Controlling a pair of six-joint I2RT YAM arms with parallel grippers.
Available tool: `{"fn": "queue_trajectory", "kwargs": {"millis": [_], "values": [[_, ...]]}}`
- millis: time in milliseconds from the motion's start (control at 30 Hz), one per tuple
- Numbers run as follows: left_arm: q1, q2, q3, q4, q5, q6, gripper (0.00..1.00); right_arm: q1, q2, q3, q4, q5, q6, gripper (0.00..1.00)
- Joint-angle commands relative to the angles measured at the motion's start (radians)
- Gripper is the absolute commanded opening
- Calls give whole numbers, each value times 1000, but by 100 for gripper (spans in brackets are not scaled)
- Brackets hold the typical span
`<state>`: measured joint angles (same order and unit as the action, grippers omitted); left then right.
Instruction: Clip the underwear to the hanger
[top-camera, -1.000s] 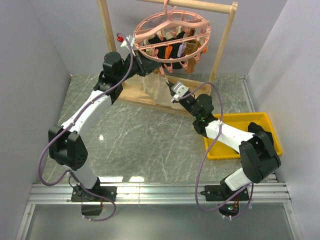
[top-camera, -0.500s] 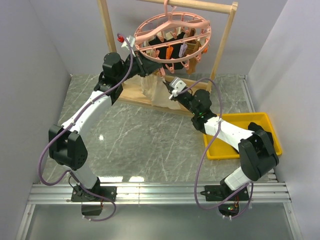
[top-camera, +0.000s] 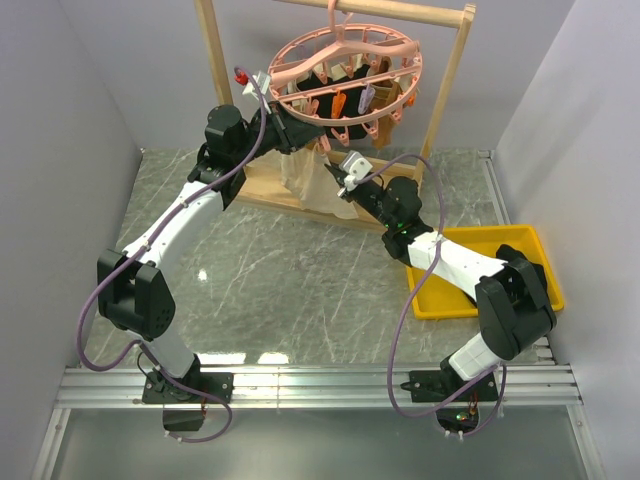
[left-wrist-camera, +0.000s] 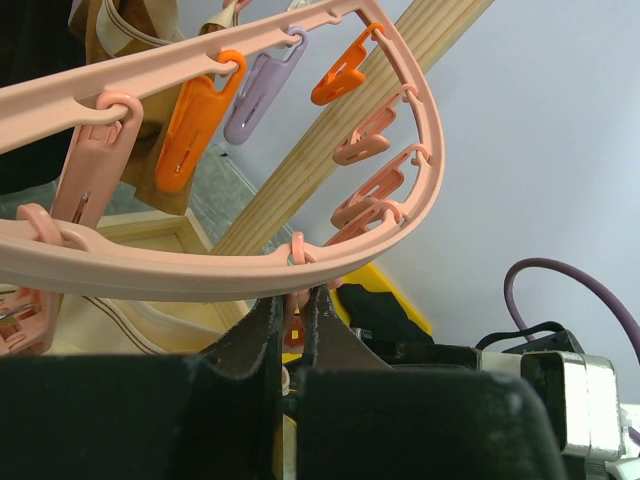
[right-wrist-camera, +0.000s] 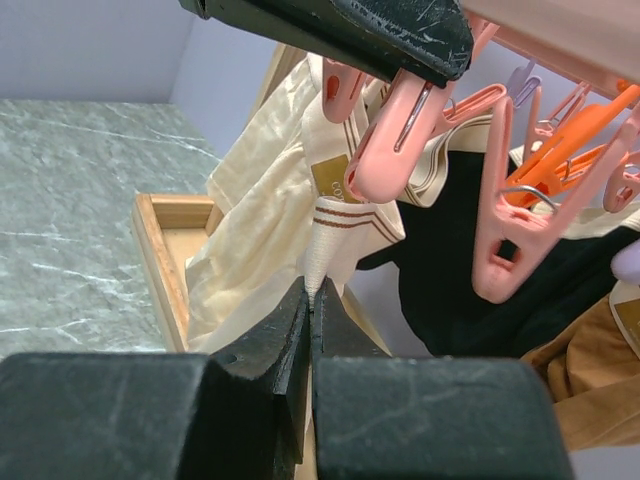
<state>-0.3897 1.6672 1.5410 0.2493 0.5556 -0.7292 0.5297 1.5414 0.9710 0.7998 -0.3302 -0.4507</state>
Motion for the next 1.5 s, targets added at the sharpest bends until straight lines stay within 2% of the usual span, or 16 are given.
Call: {"fn": "queue_trajectory", "kwargs": {"millis": [0, 567, 1467], "values": [[-1, -21, -2, 27, 6, 4, 0, -5, -21, 48, 45, 2, 24, 0], [-1, -12, 2, 25, 3, -4, 0, -23, -64, 26, 47, 2, 66, 0], [-11, 6, 10, 48, 4, -18, 0, -17, -37, 121, 10, -23, 152, 0]]}}
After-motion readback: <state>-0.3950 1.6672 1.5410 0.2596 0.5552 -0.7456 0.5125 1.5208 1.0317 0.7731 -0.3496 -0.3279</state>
